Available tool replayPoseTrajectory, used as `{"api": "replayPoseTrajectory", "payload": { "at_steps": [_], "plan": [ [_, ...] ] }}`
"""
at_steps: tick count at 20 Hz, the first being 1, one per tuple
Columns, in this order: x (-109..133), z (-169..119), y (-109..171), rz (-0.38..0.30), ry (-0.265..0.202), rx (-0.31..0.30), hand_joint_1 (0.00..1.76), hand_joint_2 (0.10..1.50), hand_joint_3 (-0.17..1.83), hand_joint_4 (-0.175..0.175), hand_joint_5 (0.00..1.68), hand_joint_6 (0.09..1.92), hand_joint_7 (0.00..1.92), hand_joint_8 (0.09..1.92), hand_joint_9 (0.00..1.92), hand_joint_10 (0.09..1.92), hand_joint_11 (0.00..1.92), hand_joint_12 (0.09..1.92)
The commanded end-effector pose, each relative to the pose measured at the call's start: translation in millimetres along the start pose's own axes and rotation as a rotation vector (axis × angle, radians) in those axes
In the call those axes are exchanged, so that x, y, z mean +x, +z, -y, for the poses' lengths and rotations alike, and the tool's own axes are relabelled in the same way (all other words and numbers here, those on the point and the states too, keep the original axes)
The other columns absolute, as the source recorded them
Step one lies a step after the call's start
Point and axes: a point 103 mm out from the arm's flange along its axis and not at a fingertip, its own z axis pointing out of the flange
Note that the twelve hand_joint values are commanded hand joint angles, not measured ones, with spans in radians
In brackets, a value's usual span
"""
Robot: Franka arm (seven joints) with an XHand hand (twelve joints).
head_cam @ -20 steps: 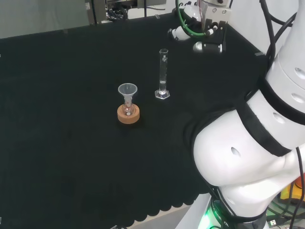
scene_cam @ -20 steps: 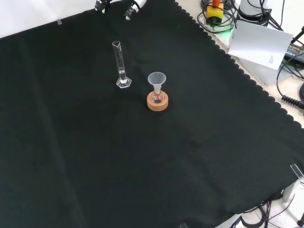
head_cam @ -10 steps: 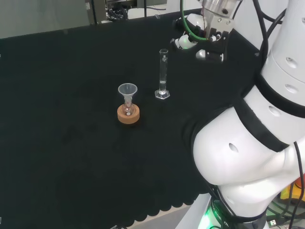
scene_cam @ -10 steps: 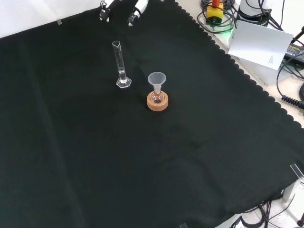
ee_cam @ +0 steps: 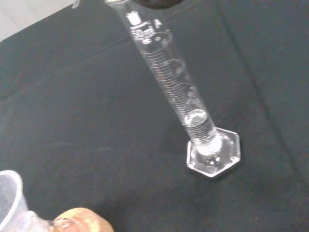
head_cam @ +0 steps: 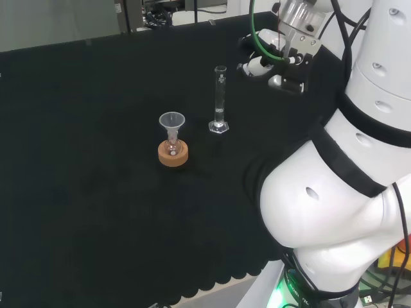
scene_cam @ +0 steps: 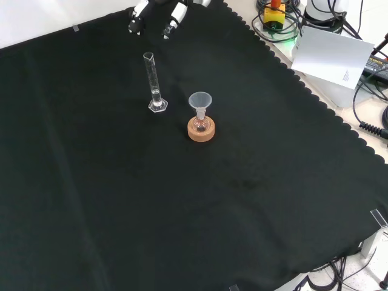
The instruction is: Pick up the graduated cylinder.
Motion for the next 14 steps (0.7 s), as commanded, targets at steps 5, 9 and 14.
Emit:
{"api": "replayPoseTrajectory", "payload": {
  "at_steps": [5, 9, 14],
  "plan": [
    [-4, -23, 34, -0.154, -0.082, 0.032, 1.1, 1.03, -0.17, -0.048, 0.56, 0.09, 0.4, 0.64, 0.6, 0.54, 0.36, 1.3],
    [-2, -27, 41, -0.151, -0.082, 0.049, 1.1, 1.03, -0.17, -0.048, 0.56, 0.09, 0.4, 0.64, 0.6, 0.54, 0.36, 1.29],
    [-1, -28, 43, -0.137, -0.081, 0.057, 1.09, 1.03, -0.17, -0.049, 0.56, 0.09, 0.4, 0.64, 0.61, 0.54, 0.36, 1.29]
  ]
}}
